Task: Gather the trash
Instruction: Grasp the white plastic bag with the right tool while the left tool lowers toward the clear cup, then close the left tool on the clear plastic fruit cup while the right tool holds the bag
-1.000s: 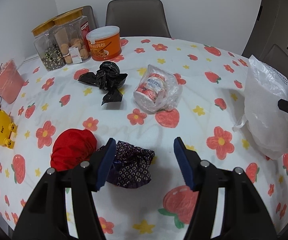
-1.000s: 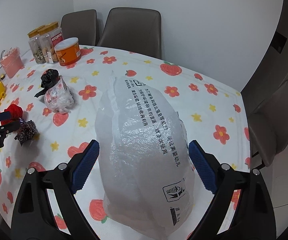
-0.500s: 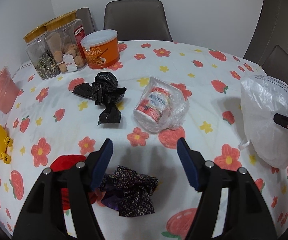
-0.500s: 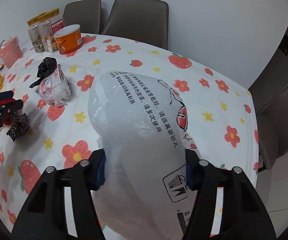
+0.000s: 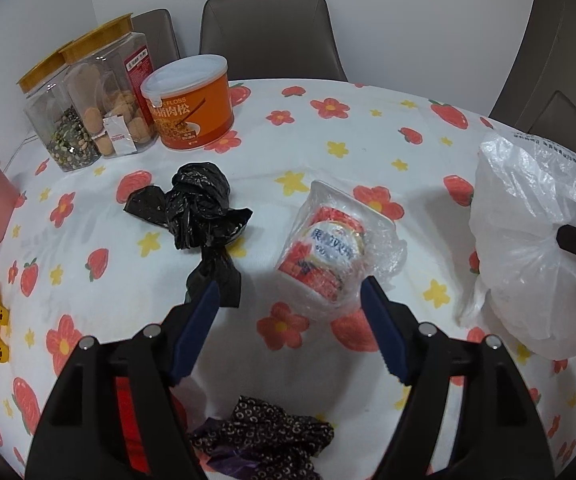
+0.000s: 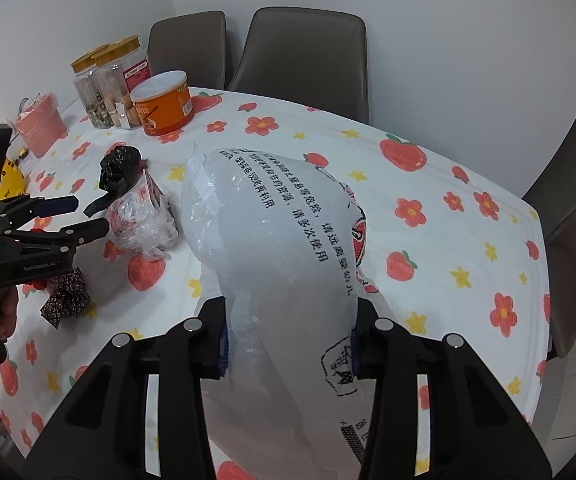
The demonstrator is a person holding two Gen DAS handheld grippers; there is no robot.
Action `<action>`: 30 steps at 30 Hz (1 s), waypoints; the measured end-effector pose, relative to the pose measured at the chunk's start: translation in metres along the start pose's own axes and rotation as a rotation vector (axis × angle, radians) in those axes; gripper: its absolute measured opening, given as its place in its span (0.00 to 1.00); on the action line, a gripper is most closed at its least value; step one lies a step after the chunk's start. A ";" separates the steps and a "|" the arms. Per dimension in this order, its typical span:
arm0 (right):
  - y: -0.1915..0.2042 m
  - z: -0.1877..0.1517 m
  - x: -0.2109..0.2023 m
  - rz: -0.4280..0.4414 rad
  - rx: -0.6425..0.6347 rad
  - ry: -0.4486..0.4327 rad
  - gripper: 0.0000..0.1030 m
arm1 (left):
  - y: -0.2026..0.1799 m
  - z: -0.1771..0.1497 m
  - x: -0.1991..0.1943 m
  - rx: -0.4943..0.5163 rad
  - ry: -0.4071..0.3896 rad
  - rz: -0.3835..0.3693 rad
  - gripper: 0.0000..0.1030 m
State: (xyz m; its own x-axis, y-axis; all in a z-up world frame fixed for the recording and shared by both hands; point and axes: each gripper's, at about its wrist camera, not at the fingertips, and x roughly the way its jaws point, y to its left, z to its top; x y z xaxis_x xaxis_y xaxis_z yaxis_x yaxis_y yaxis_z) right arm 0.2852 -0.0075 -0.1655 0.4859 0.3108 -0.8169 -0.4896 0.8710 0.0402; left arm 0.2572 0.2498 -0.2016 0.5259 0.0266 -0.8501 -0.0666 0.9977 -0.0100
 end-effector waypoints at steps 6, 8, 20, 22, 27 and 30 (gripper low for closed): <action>0.001 0.011 0.009 0.023 -0.007 0.001 0.40 | 0.006 0.017 0.030 -0.012 0.056 -0.072 0.76; 0.002 0.013 0.011 0.028 -0.009 0.001 0.40 | 0.008 0.019 0.037 -0.021 0.076 -0.097 0.76; 0.000 0.018 0.017 0.054 -0.016 0.006 0.41 | 0.003 0.025 0.064 -0.029 0.124 -0.225 0.79; 0.001 0.019 0.018 0.054 -0.019 0.007 0.41 | -0.001 0.025 0.064 -0.017 0.117 -0.235 0.73; 0.002 0.019 0.017 0.055 -0.018 0.007 0.41 | -0.011 0.026 0.062 0.012 0.104 -0.257 0.54; 0.002 0.018 0.016 0.054 -0.015 0.007 0.41 | -0.014 0.028 0.063 0.018 0.097 -0.251 0.52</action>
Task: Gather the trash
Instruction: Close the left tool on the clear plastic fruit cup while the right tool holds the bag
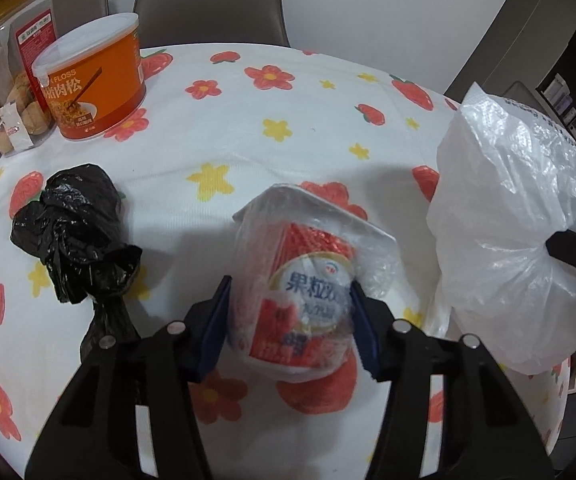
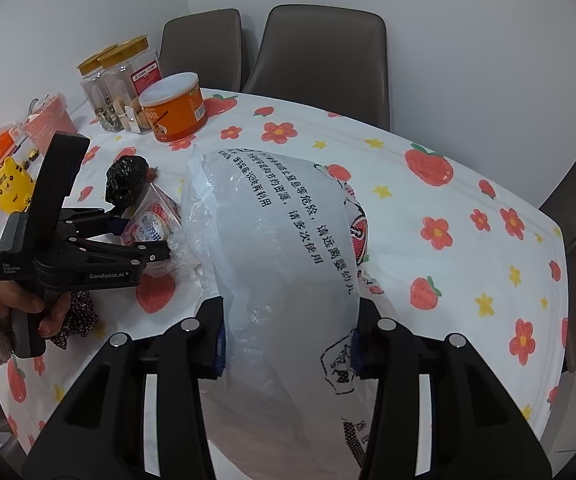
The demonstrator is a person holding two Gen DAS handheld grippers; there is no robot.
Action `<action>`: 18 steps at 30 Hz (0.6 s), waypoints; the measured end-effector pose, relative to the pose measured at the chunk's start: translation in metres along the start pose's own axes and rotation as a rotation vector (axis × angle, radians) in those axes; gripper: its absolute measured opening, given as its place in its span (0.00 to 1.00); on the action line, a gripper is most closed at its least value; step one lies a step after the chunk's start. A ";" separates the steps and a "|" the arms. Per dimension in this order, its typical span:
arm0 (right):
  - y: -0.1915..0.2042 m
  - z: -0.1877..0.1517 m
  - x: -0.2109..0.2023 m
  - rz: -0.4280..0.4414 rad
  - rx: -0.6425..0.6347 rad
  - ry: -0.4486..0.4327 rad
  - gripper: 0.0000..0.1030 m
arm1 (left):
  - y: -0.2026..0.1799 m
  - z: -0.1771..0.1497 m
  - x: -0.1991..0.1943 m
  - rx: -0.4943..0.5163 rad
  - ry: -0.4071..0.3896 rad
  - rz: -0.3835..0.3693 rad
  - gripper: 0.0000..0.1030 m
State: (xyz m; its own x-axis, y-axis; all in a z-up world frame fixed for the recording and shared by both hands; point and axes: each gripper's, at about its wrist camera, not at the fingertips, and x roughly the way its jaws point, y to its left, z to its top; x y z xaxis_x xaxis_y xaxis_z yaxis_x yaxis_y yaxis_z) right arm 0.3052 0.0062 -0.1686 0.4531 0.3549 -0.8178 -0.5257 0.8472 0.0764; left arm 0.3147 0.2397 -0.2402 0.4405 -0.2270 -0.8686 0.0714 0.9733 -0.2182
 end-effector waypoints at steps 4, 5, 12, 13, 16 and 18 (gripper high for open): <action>0.000 0.000 0.000 0.001 0.001 0.000 0.41 | 0.002 -0.001 -0.002 0.000 -0.009 -0.009 0.48; 0.000 -0.001 0.000 0.001 0.001 0.000 0.41 | 0.003 -0.001 -0.001 0.004 -0.009 -0.009 0.48; 0.000 -0.002 -0.001 0.000 0.002 0.000 0.41 | 0.004 -0.008 -0.027 0.010 -0.084 0.050 0.49; 0.000 -0.002 -0.001 0.000 0.002 0.000 0.41 | 0.005 -0.009 -0.032 0.011 -0.106 0.069 0.49; 0.000 -0.003 -0.001 0.000 0.004 -0.001 0.41 | 0.013 -0.010 -0.042 -0.018 -0.139 0.110 0.49; -0.001 -0.003 -0.001 0.002 0.006 -0.002 0.41 | 0.020 -0.008 -0.040 -0.040 -0.129 0.132 0.49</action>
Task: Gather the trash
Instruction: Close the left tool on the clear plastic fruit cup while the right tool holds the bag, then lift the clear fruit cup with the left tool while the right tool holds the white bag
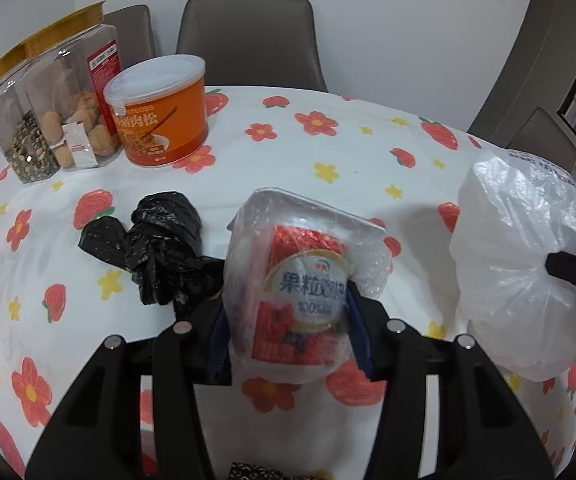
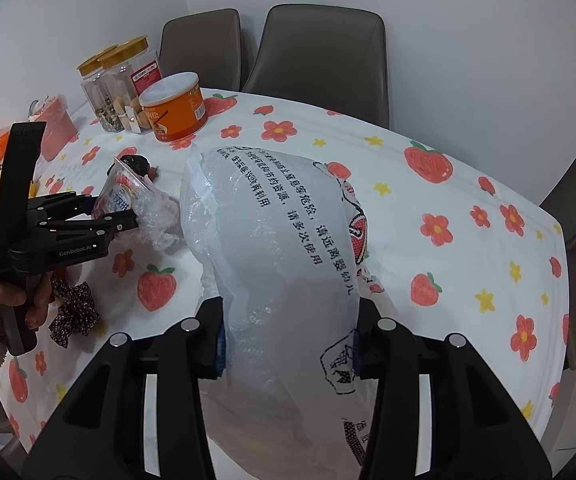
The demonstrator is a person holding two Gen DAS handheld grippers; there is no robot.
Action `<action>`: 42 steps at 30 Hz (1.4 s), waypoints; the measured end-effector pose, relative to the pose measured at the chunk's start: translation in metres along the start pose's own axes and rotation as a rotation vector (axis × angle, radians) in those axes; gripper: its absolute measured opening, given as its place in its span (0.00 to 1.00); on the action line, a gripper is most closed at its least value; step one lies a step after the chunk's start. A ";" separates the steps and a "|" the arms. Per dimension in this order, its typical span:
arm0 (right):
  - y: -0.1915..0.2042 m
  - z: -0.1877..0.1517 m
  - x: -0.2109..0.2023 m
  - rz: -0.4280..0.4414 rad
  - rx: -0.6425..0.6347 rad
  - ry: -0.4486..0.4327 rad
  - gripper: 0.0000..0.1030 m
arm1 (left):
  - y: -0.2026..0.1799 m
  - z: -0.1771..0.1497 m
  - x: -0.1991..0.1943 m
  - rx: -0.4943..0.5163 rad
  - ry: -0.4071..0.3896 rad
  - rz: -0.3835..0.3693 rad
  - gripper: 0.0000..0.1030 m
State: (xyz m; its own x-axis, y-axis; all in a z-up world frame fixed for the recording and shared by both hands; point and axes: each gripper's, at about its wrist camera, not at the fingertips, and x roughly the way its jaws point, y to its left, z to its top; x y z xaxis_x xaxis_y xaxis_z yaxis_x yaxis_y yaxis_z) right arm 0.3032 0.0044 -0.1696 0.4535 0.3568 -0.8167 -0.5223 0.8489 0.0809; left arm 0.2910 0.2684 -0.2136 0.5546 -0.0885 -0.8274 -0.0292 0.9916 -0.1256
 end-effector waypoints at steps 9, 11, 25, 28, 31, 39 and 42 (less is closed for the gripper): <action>0.001 0.001 0.000 0.003 0.001 0.001 0.42 | 0.007 0.000 0.016 -0.042 0.022 0.101 0.54; 0.000 0.000 0.001 0.006 0.005 0.002 0.42 | 0.006 0.000 0.008 -0.034 -0.007 0.127 0.56; 0.001 -0.001 0.001 0.041 0.024 -0.011 0.47 | 0.015 0.011 0.019 -0.012 -0.016 0.194 0.82; -0.001 -0.001 0.001 0.049 0.032 -0.012 0.47 | 0.019 0.012 0.027 -0.023 0.014 0.148 0.85; -0.001 -0.001 0.001 0.051 0.029 -0.010 0.47 | 0.022 0.013 0.025 -0.040 0.006 0.194 0.85; 0.002 -0.001 0.001 0.059 0.026 -0.005 0.48 | 0.009 0.009 0.020 0.081 -0.065 0.418 0.85; 0.003 0.000 0.002 0.056 0.023 -0.004 0.48 | 0.008 0.010 0.023 0.119 -0.063 0.447 0.88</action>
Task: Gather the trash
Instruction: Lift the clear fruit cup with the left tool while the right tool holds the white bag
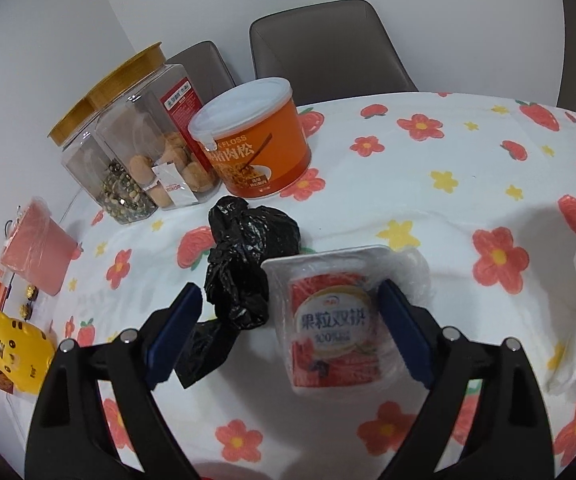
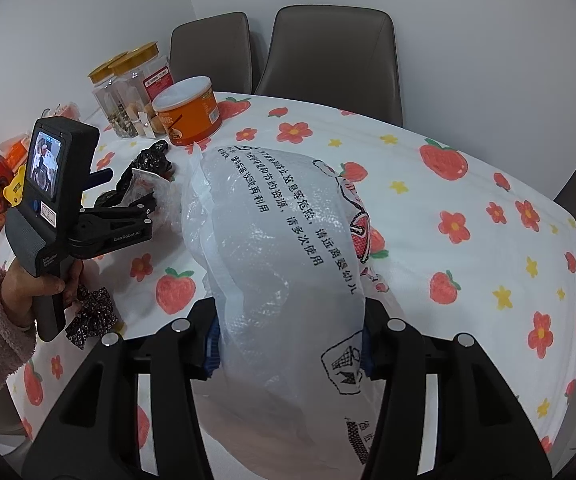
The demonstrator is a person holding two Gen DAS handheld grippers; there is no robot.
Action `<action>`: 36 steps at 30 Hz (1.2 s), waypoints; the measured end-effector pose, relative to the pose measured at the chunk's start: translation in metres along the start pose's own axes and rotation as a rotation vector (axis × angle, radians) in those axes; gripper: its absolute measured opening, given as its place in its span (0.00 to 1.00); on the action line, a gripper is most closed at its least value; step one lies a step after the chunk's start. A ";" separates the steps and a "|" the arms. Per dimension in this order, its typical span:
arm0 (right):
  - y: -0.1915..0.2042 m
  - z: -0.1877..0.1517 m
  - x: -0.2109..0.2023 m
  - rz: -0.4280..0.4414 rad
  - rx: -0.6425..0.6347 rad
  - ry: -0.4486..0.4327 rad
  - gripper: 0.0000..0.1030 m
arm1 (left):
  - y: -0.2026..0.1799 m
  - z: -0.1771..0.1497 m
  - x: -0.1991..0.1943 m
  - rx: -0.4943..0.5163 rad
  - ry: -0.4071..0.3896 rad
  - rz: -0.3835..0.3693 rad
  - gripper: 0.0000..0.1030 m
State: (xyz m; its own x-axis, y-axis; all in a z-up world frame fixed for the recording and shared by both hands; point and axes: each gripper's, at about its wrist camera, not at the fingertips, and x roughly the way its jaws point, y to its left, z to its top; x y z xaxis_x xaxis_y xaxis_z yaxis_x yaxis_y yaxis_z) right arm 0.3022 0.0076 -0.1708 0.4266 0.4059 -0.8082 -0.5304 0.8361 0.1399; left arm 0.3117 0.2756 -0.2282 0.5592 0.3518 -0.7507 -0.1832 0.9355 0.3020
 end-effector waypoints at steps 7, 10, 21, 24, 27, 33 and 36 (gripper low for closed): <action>0.002 -0.001 -0.001 -0.005 0.001 0.000 0.48 | 0.018 0.003 0.011 -0.065 0.051 -0.010 0.90; 0.002 -0.001 -0.001 -0.005 0.001 0.001 0.48 | 0.022 0.001 0.021 -0.100 0.118 -0.050 0.90; -0.001 -0.003 -0.003 -0.006 0.006 -0.003 0.48 | 0.024 -0.001 0.051 -0.171 0.229 -0.171 0.89; -0.001 -0.003 -0.003 -0.008 0.002 -0.002 0.48 | 0.019 -0.003 0.044 -0.156 0.200 -0.207 0.59; 0.002 -0.003 -0.002 -0.014 -0.009 0.002 0.47 | 0.004 -0.001 0.036 -0.085 0.185 -0.178 0.47; 0.007 -0.002 -0.003 -0.023 -0.026 0.003 0.41 | -0.001 -0.004 0.027 -0.083 0.165 -0.193 0.46; 0.008 -0.003 -0.005 -0.023 -0.027 -0.001 0.38 | -0.004 -0.008 0.014 -0.074 0.134 -0.205 0.46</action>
State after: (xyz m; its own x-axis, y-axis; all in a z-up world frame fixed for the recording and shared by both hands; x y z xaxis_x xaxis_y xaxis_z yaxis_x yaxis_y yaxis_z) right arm 0.2932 0.0108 -0.1672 0.4392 0.3874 -0.8106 -0.5400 0.8349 0.1064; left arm 0.3135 0.2774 -0.2445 0.4797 0.1509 -0.8643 -0.1383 0.9858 0.0953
